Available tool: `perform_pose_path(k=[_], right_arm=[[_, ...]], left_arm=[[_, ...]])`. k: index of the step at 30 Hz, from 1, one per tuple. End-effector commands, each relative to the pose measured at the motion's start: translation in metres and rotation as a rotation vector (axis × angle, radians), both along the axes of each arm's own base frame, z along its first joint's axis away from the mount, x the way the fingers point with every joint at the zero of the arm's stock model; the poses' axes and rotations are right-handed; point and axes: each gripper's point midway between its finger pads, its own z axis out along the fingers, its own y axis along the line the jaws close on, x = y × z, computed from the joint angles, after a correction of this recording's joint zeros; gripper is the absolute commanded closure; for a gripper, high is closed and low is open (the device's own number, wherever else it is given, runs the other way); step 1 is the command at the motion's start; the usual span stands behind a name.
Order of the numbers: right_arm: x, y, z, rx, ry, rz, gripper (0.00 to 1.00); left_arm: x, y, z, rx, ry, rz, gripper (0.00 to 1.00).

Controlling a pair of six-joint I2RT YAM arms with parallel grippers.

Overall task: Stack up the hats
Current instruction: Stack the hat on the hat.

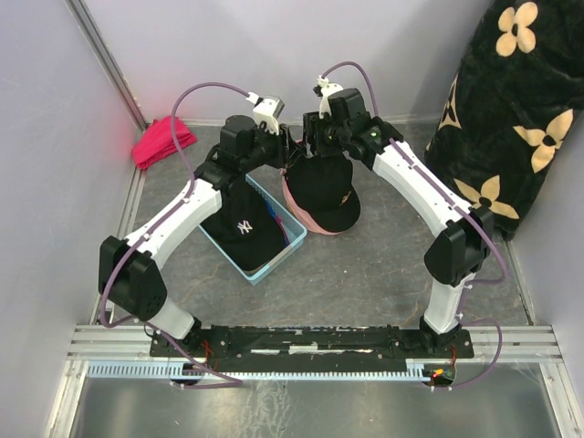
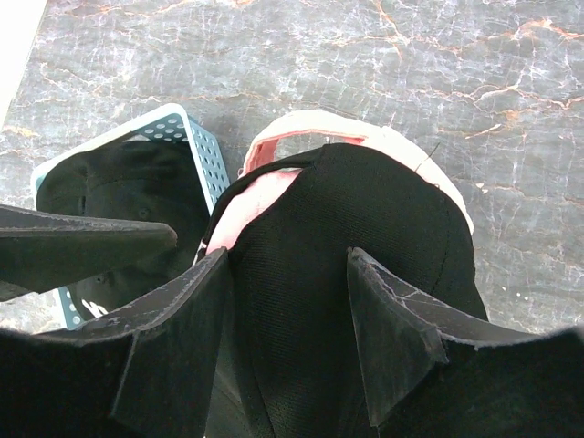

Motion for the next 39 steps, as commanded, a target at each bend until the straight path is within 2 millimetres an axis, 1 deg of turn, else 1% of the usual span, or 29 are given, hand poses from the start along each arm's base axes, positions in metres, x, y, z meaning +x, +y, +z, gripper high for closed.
perform_pose_path(k=[1,5,10,16,18,23,27,30,36,39], right_arm=[[0.0,-0.001,-0.035,-0.066,0.087,-0.006,0.37],[0.001,-0.002,-0.036,-0.079,0.095,-0.009,0.37],[0.004,0.0,-0.021,-0.053,0.063,-0.011,0.36],[0.007,0.0,0.013,0.017,-0.025,-0.037,0.32],[0.006,-0.002,0.029,0.048,-0.067,-0.051,0.3],[0.006,-0.004,0.056,0.093,-0.13,-0.066,0.29],[0.005,-0.008,0.076,0.138,-0.192,-0.09,0.28],[0.004,-0.01,0.09,0.168,-0.237,-0.101,0.27],[0.0,-0.016,0.11,0.199,-0.293,-0.111,0.26],[-0.003,-0.019,0.116,0.204,-0.311,-0.114,0.26]], left_arm=[[0.002,-0.002,-0.017,0.07,-0.009,-0.01,0.54],[0.005,-0.004,-0.029,0.092,0.018,-0.003,0.54],[0.007,-0.003,-0.04,0.113,0.035,0.015,0.54],[0.011,-0.001,-0.055,0.138,0.063,0.033,0.54],[0.012,0.0,-0.061,0.147,0.072,0.038,0.54],[0.015,0.005,-0.065,0.167,0.078,0.066,0.54],[0.019,0.015,-0.061,0.167,0.075,0.122,0.54],[0.023,0.024,-0.051,0.147,0.065,0.177,0.52],[0.026,0.035,-0.028,0.12,0.027,0.248,0.5],[0.027,0.039,-0.021,0.111,0.017,0.271,0.48]])
